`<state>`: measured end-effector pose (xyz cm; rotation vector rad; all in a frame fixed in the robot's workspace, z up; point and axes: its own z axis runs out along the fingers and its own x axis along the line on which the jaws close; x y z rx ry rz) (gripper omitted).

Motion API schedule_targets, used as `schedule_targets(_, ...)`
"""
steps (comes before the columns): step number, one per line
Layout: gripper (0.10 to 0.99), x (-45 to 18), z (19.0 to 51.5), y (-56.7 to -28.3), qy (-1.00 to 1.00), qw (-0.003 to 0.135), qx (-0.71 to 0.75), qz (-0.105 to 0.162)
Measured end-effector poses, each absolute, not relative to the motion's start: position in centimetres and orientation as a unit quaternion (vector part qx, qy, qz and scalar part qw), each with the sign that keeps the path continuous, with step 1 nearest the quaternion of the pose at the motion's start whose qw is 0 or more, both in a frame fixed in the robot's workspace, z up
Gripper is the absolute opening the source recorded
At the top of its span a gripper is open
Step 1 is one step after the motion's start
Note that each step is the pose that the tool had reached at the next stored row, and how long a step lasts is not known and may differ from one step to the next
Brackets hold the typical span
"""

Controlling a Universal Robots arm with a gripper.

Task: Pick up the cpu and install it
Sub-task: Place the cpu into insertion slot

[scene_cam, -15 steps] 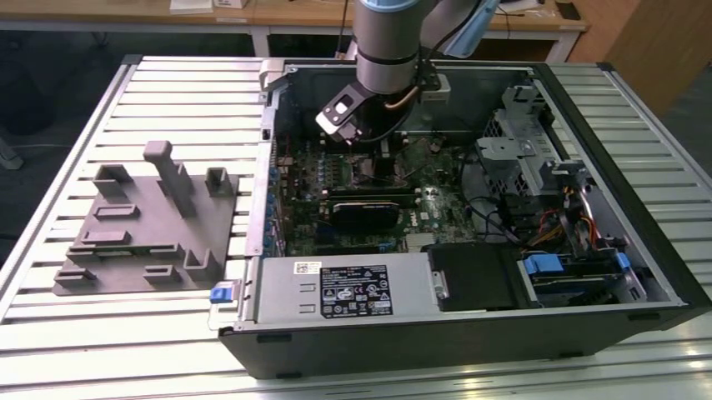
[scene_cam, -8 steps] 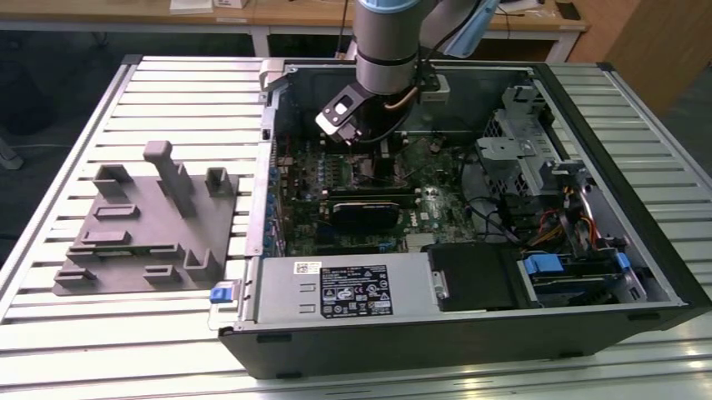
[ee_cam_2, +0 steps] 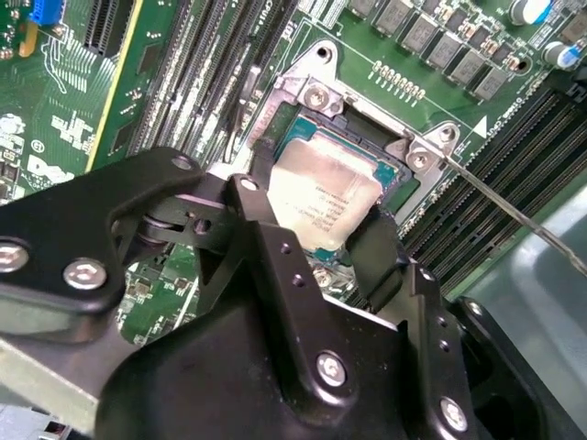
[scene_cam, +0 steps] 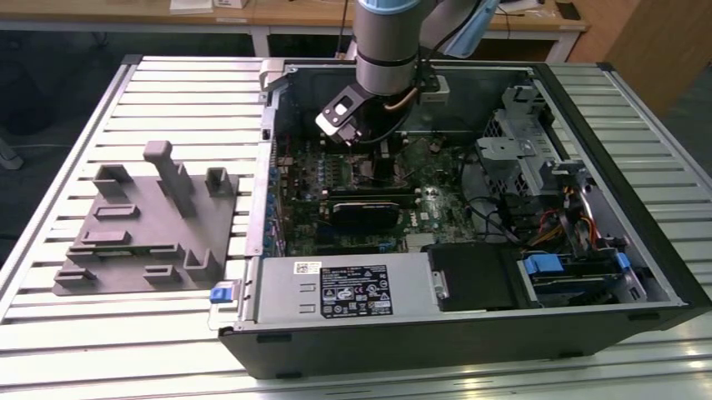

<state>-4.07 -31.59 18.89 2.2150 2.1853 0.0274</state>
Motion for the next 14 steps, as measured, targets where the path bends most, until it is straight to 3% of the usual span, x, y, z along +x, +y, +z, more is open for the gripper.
schedule_targets(14, 0.612, -4.06, 19.45, -31.57, 0.702, 0.013, 0.712, 0.011)
